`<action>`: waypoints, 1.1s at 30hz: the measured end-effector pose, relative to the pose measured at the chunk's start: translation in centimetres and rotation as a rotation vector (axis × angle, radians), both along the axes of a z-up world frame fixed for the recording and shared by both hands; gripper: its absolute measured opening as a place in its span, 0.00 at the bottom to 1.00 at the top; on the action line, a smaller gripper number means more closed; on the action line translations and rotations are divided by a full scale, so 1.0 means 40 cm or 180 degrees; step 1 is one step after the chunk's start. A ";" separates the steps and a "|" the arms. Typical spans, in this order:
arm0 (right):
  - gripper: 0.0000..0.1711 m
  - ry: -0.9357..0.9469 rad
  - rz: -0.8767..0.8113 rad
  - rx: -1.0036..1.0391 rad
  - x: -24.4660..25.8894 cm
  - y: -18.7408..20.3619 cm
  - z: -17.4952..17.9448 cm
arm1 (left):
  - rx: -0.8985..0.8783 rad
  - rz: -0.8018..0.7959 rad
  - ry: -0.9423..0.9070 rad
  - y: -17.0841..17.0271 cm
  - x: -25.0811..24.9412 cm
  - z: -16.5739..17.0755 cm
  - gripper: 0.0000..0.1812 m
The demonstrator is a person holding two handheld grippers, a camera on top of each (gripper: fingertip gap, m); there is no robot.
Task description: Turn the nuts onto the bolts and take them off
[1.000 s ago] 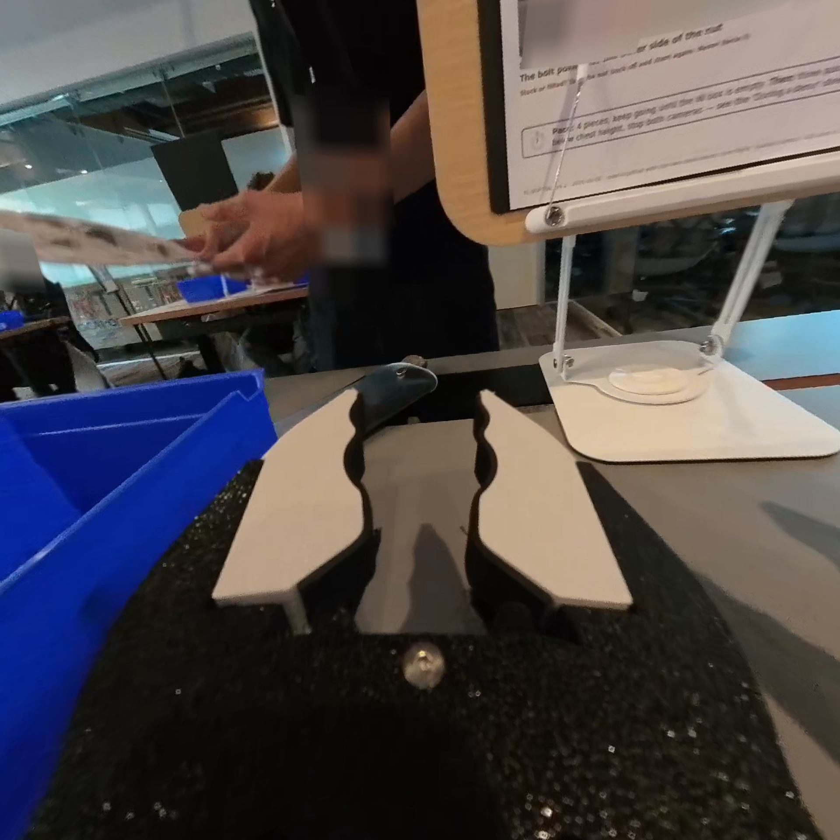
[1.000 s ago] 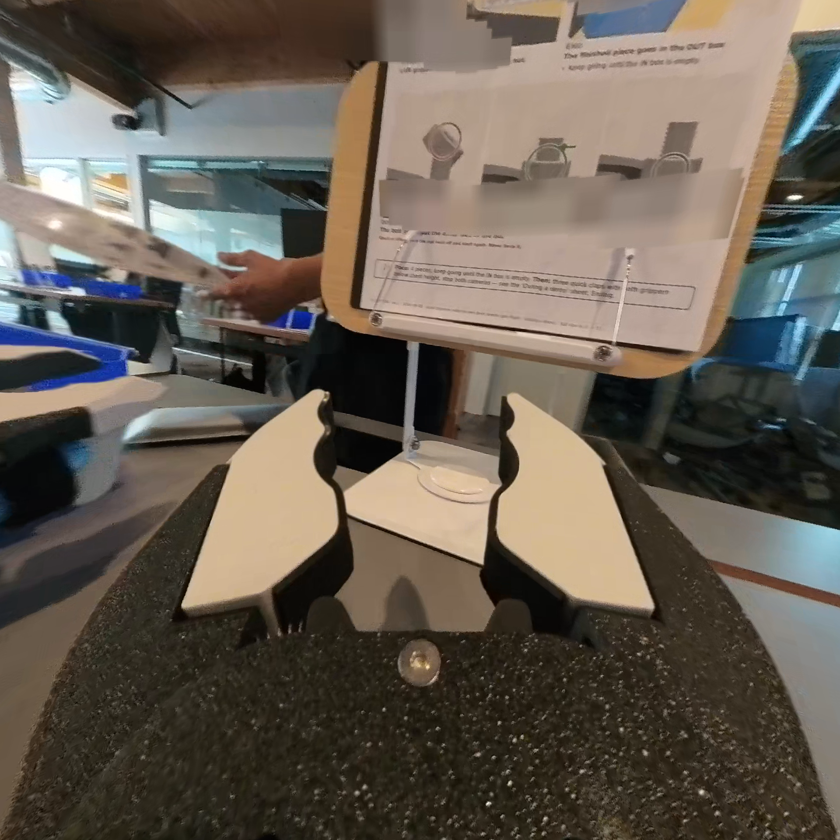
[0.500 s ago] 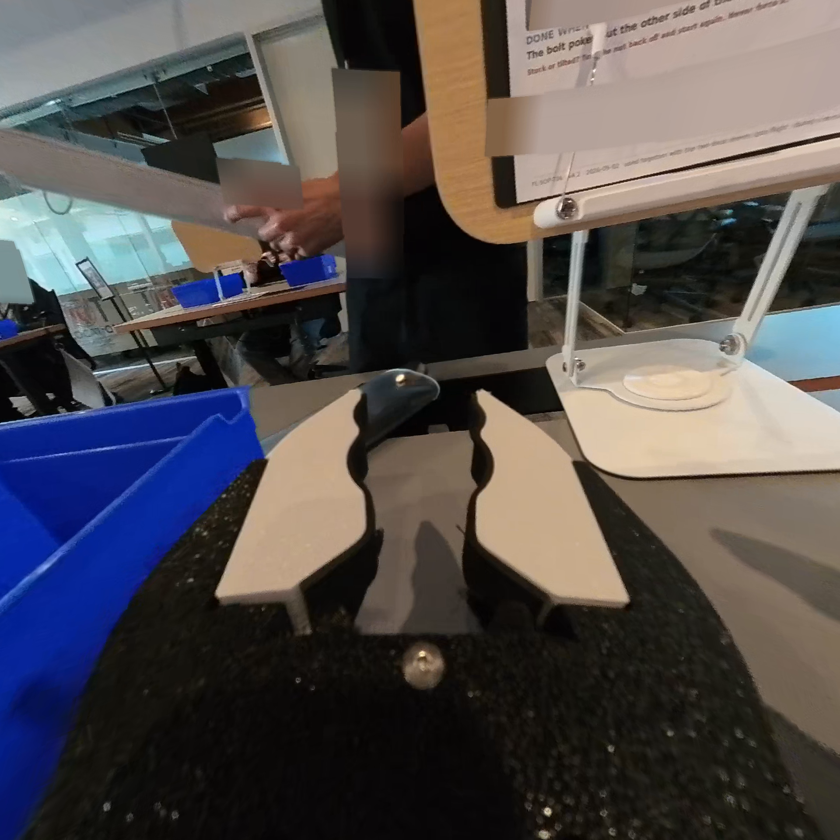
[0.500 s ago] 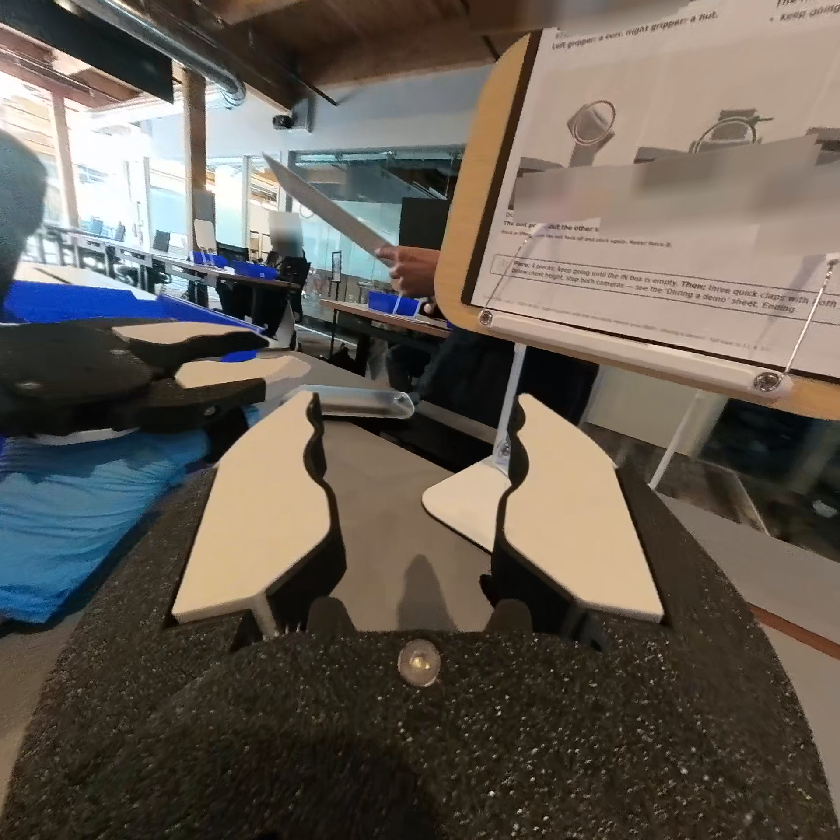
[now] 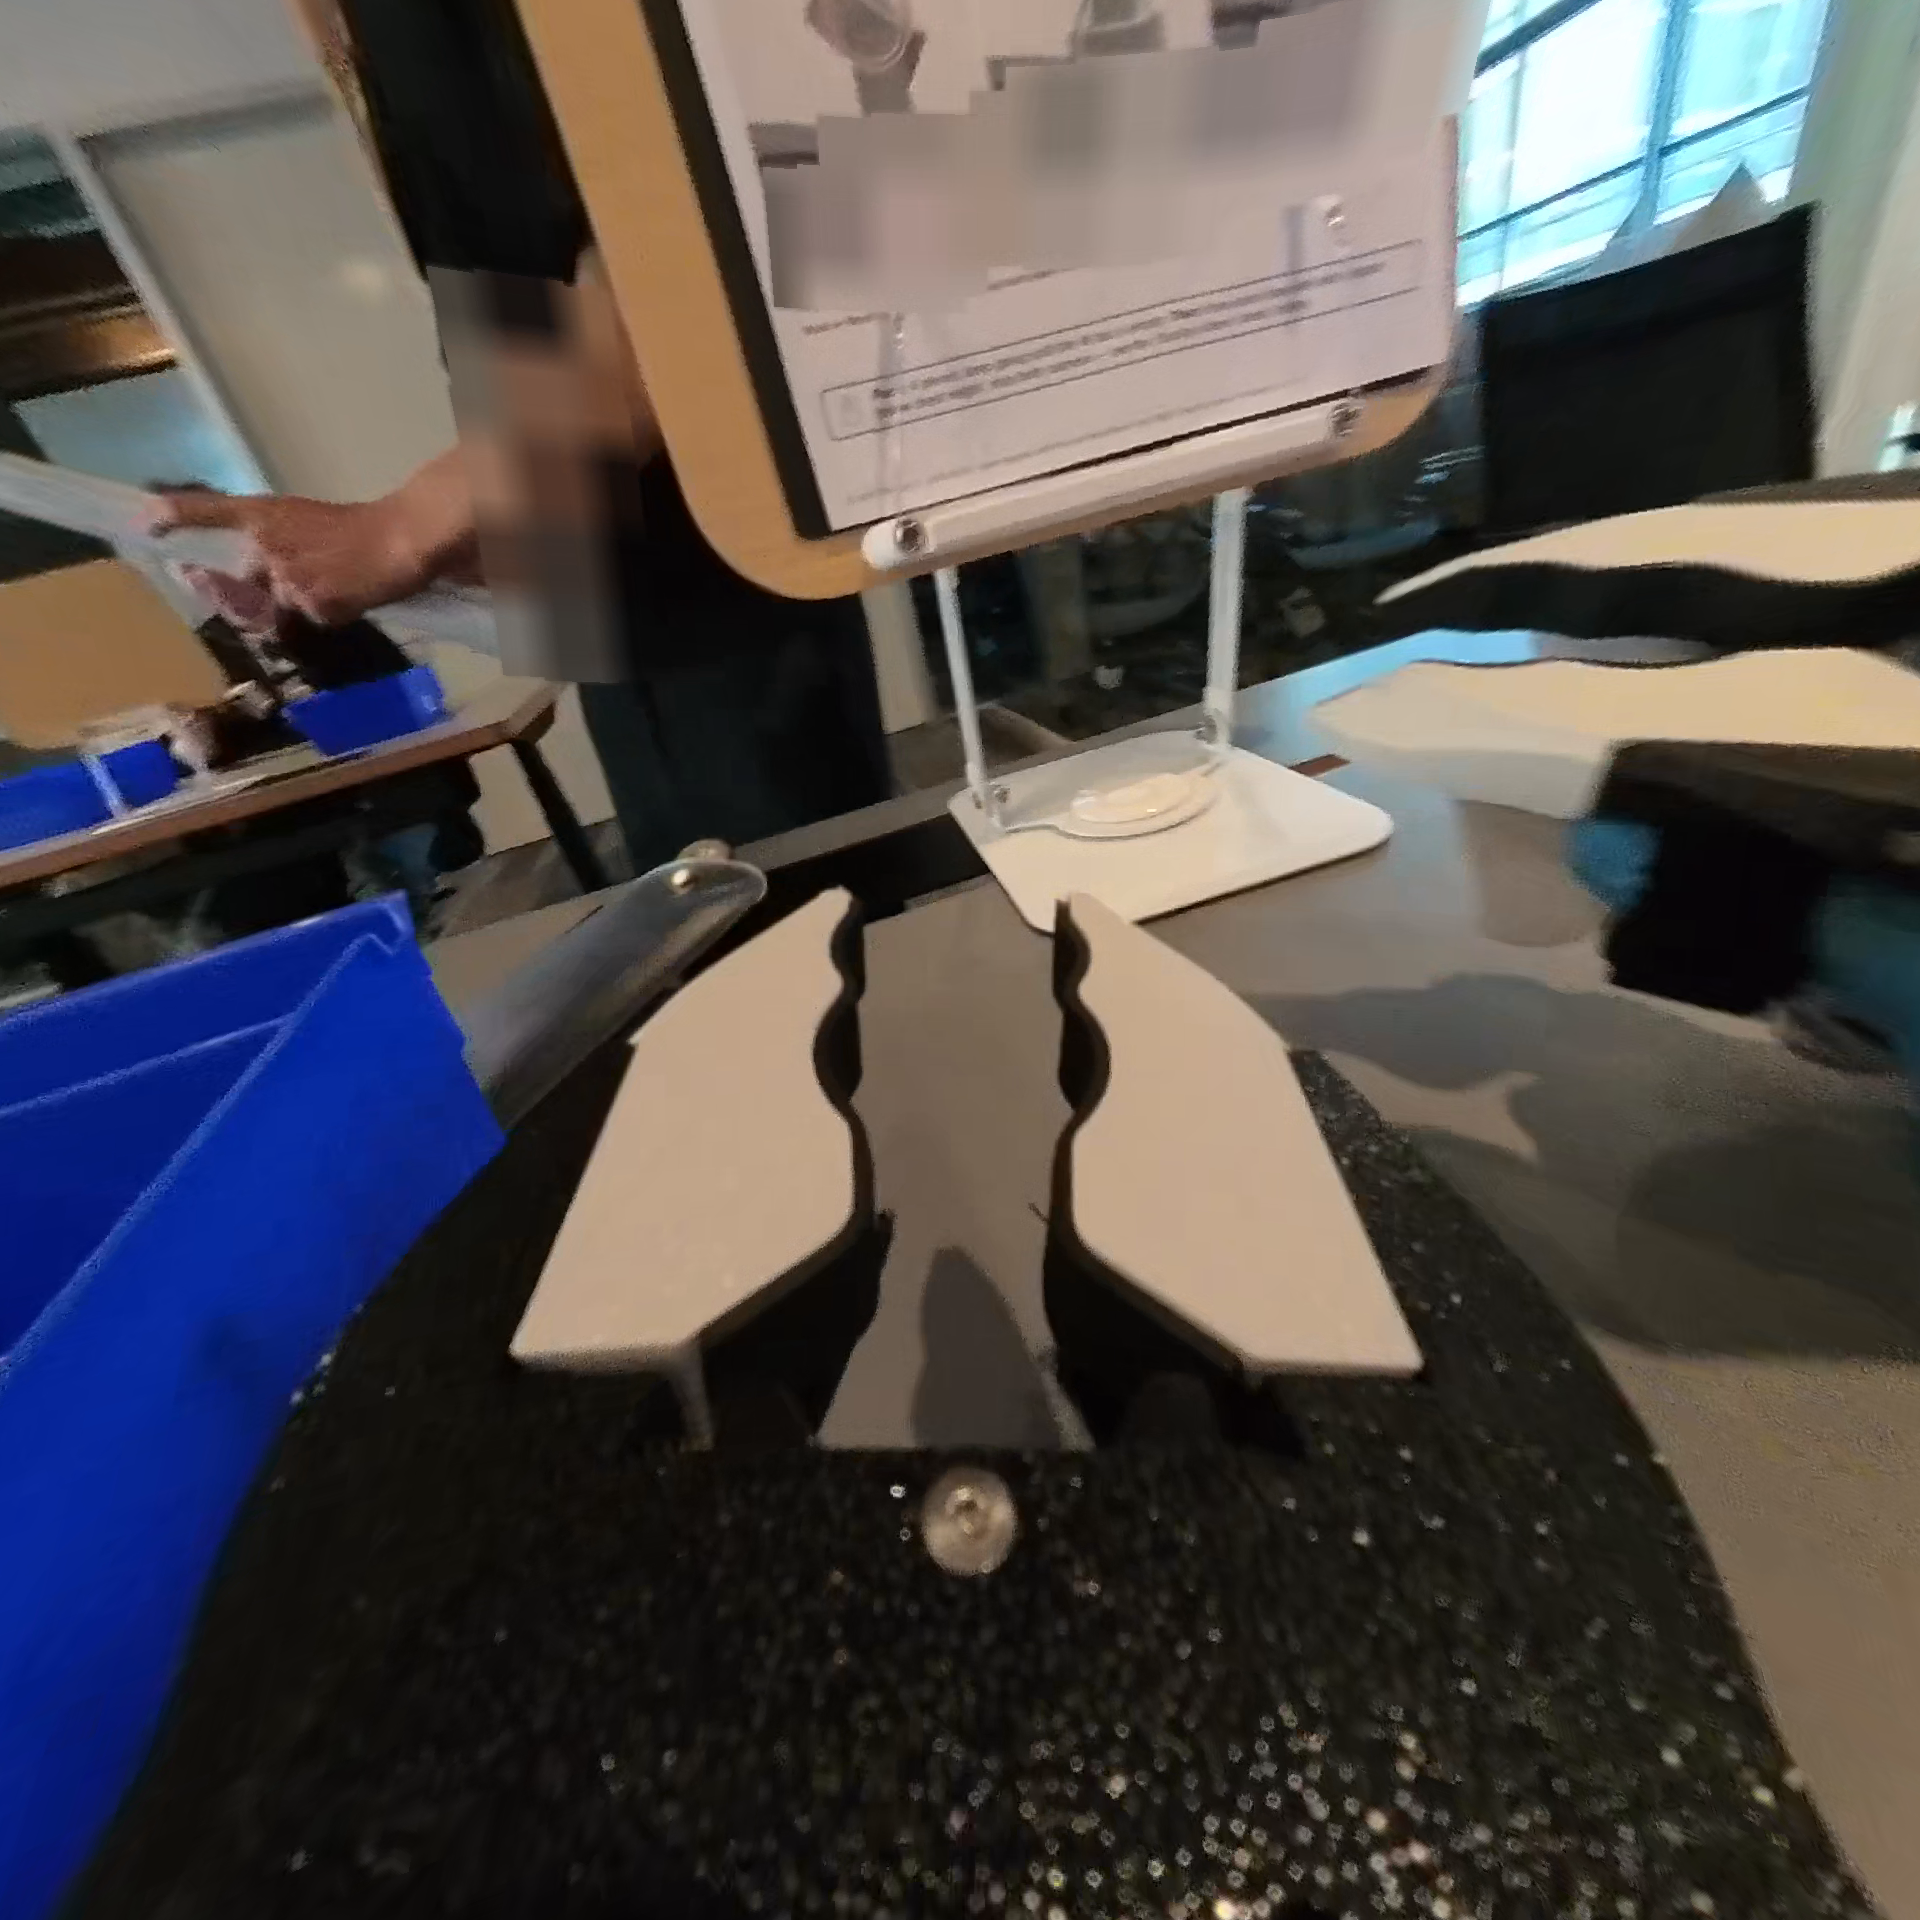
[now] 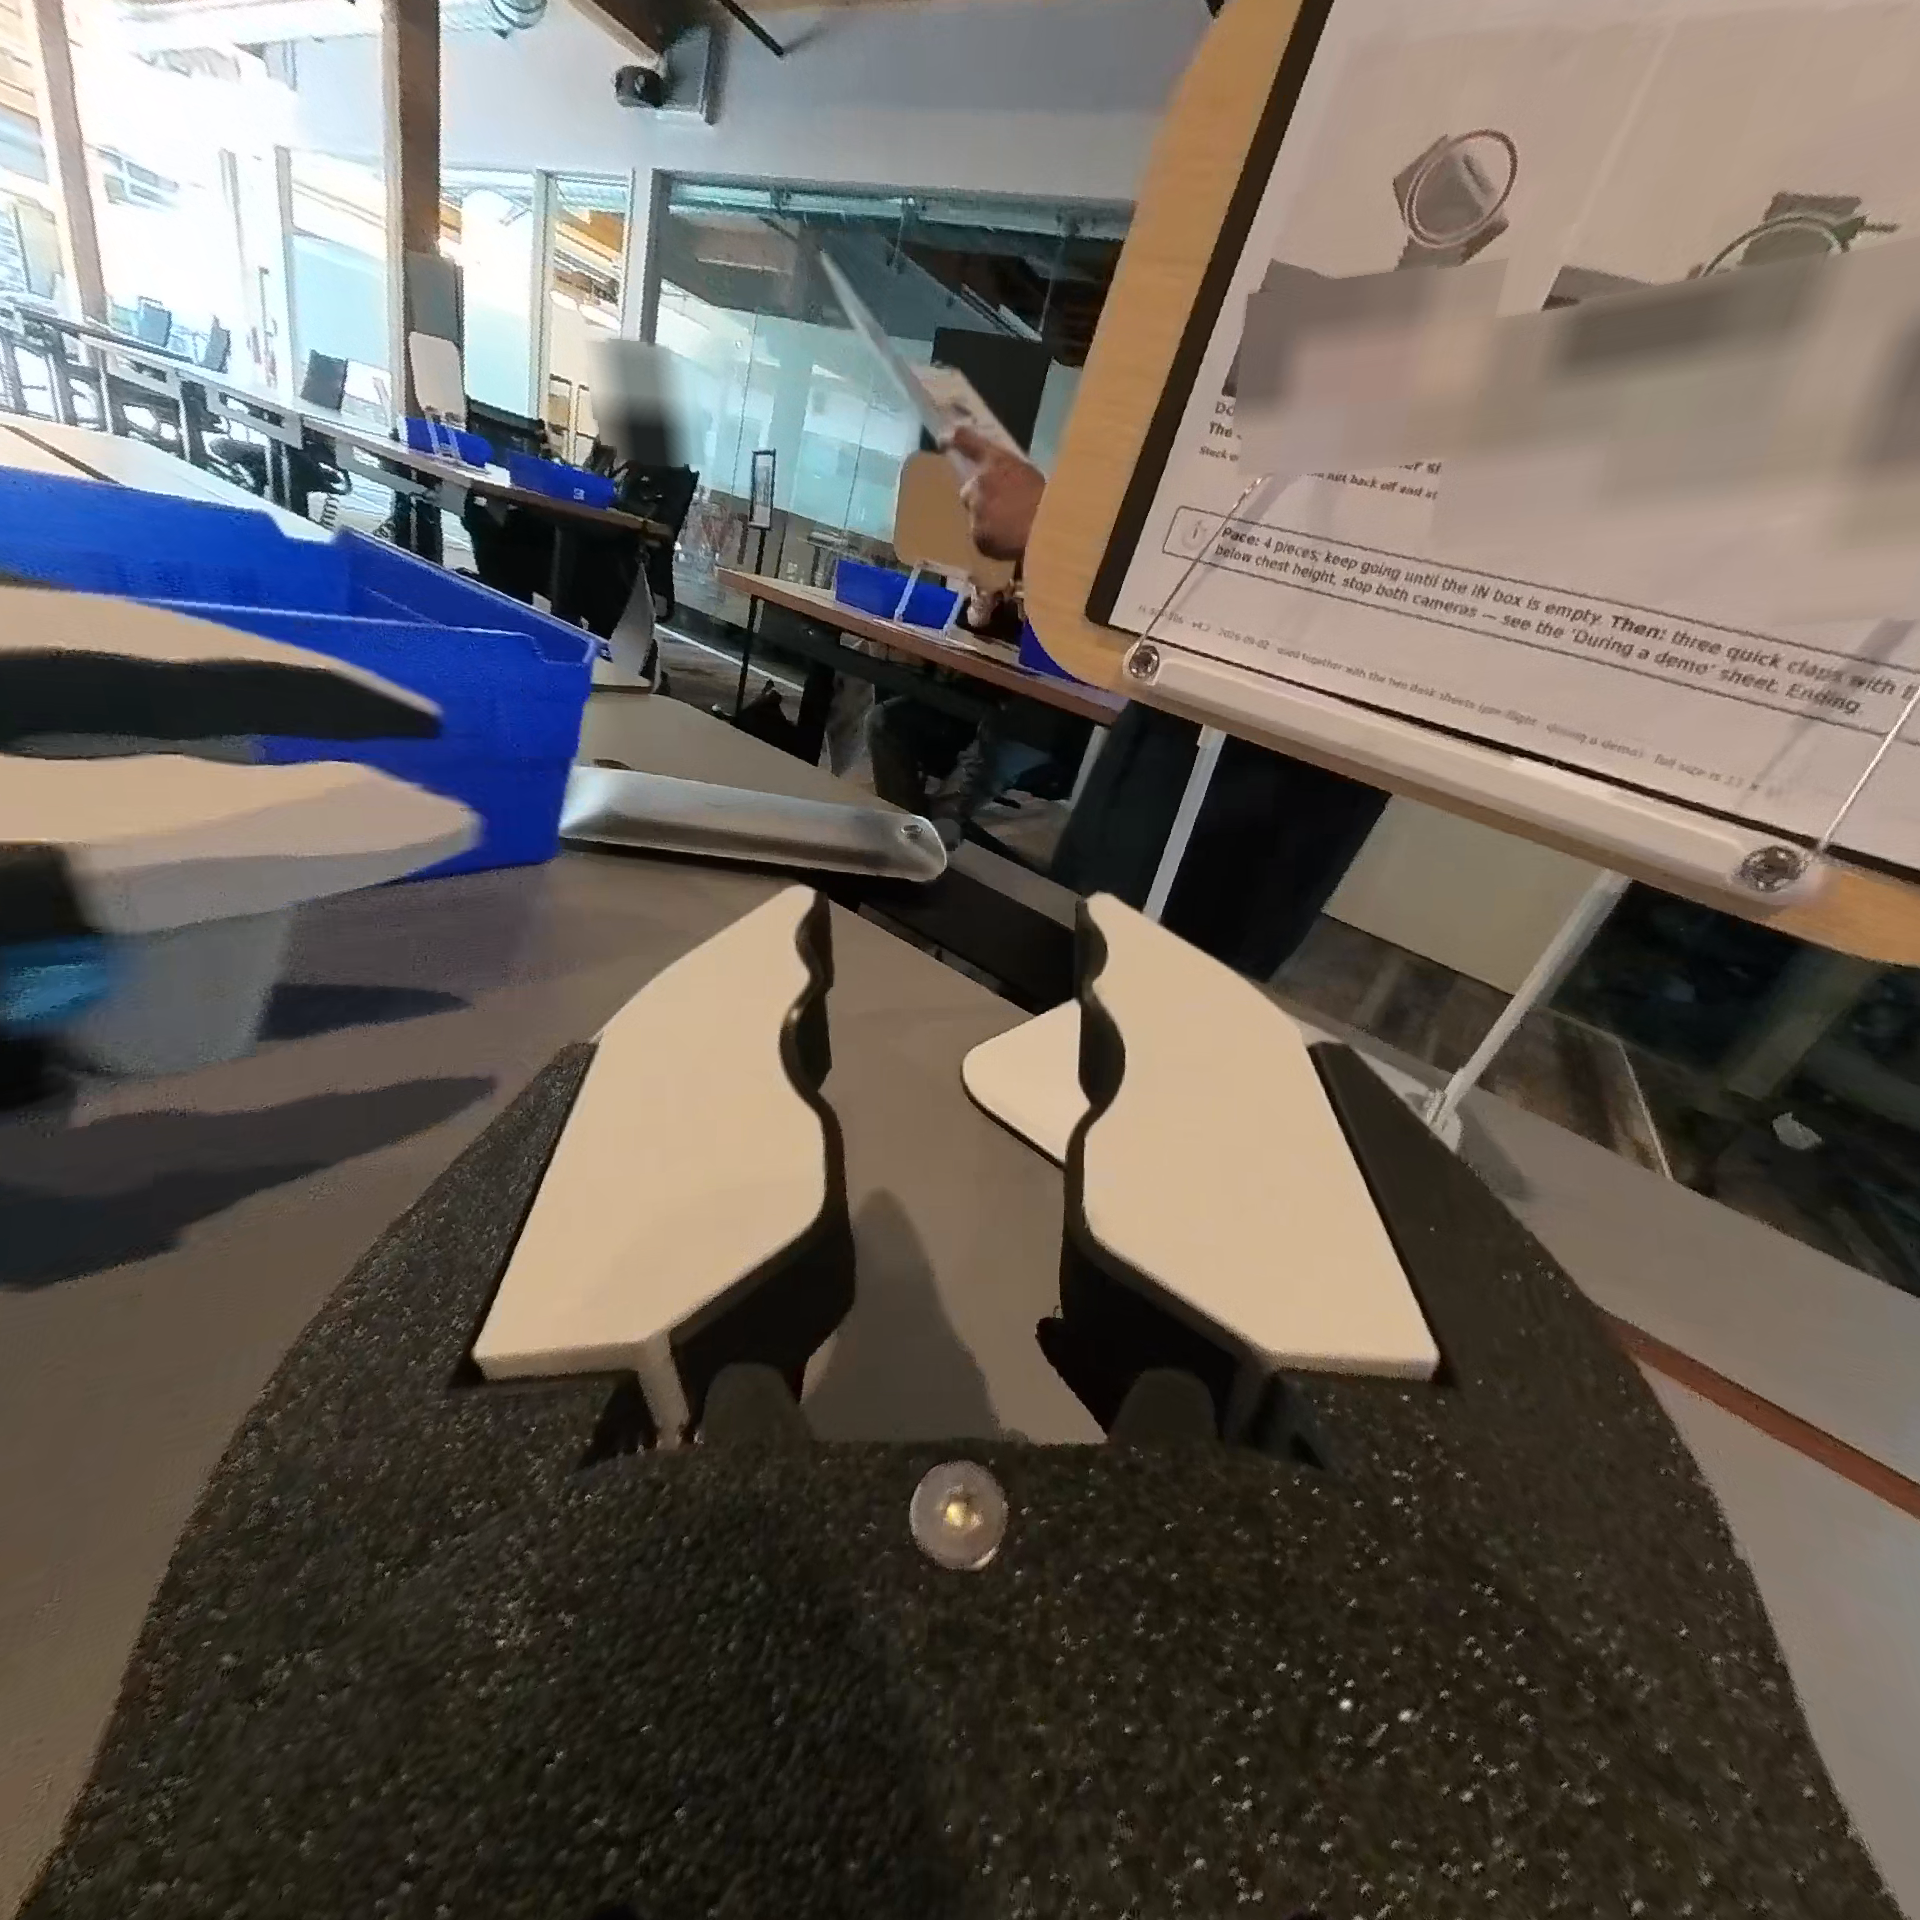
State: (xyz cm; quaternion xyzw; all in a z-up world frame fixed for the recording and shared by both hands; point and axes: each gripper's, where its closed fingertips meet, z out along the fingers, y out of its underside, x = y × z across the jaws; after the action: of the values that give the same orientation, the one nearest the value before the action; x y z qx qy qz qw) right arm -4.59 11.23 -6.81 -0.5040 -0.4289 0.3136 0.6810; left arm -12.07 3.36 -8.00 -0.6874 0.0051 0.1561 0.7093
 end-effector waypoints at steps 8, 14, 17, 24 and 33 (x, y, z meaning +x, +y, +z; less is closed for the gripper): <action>0.25 0.0023 -0.0047 -0.0120 0.000 0.025 -0.008 | 0.0043 -0.0280 0.0019 -0.040 0.020 0.001 0.20; 0.24 0.0089 -0.0090 -0.0246 0.012 0.034 -0.011 | 0.0065 -0.0376 0.0207 0.005 -0.011 0.008 0.19; 0.24 0.0118 -0.0181 -0.0263 0.019 0.045 -0.011 | 0.0079 -0.0451 0.0440 0.032 -0.035 0.015 0.16; 0.23 -0.0031 -0.0528 -0.0150 0.027 0.080 -0.020 | 0.0078 -0.0563 0.0628 0.103 -0.081 0.022 0.16; 0.22 -0.0164 -0.0833 -0.0055 0.041 0.099 -0.027 | 0.0165 -0.0377 0.0634 0.114 -0.162 0.034 0.16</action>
State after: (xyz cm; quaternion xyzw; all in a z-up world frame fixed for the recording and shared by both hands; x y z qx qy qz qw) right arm -2.96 15.20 -7.88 -0.5693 -0.3741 0.2127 0.7005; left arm -18.55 7.94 -6.63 -0.6484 0.1122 0.1816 0.7307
